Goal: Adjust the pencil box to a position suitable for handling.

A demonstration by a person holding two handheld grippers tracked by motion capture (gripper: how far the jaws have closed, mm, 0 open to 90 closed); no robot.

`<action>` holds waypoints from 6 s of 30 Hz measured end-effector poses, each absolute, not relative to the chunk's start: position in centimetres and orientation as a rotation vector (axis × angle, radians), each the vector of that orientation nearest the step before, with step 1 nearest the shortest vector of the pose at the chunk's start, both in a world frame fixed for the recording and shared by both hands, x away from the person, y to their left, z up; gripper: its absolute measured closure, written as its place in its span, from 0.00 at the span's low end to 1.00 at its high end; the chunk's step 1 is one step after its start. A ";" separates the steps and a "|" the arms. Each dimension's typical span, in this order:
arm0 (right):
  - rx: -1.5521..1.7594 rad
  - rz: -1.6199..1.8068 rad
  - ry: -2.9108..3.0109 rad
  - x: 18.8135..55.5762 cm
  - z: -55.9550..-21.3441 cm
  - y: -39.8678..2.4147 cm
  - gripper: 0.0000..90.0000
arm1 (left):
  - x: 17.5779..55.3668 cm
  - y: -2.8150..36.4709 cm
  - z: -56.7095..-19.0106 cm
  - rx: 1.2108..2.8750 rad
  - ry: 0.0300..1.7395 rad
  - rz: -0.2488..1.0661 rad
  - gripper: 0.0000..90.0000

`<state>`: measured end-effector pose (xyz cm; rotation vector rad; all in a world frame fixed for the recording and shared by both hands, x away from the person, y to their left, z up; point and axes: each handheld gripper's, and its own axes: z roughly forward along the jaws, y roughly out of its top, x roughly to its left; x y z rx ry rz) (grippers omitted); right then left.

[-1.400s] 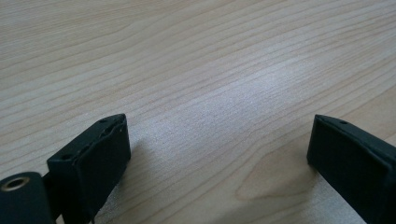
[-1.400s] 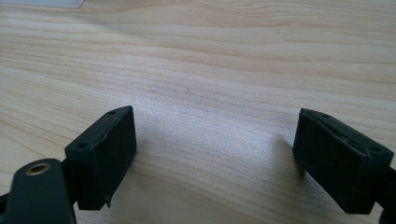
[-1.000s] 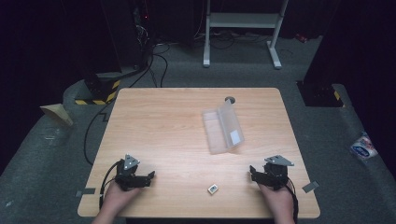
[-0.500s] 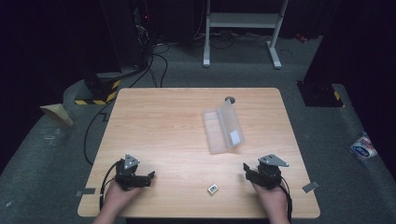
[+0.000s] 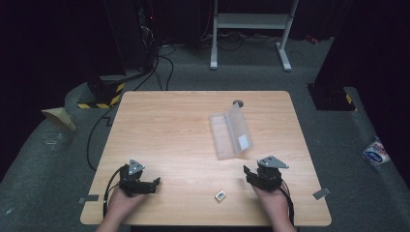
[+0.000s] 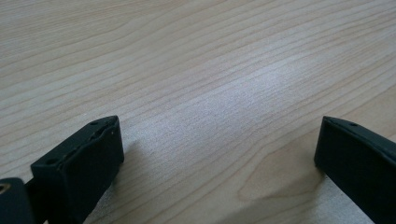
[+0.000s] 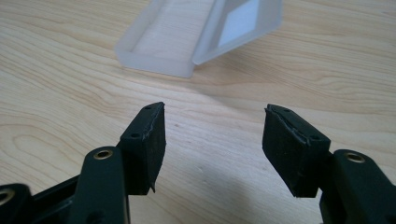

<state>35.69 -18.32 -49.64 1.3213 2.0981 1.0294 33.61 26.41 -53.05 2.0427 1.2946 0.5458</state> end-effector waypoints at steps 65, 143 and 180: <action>1.186 1.034 2.207 43.6 -47.4 -7.9 0.59 | 33.5 29.6 -53.1 2.040 1.280 0.546 0.04; 1.115 1.123 2.149 34.8 -50.6 -13.6 0.82 | 33.4 29.5 -53.1 2.028 1.298 0.554 0.06; 1.315 1.081 2.023 35.4 -50.5 -19.4 0.71 | 33.3 29.5 -53.1 2.021 1.300 0.558 0.07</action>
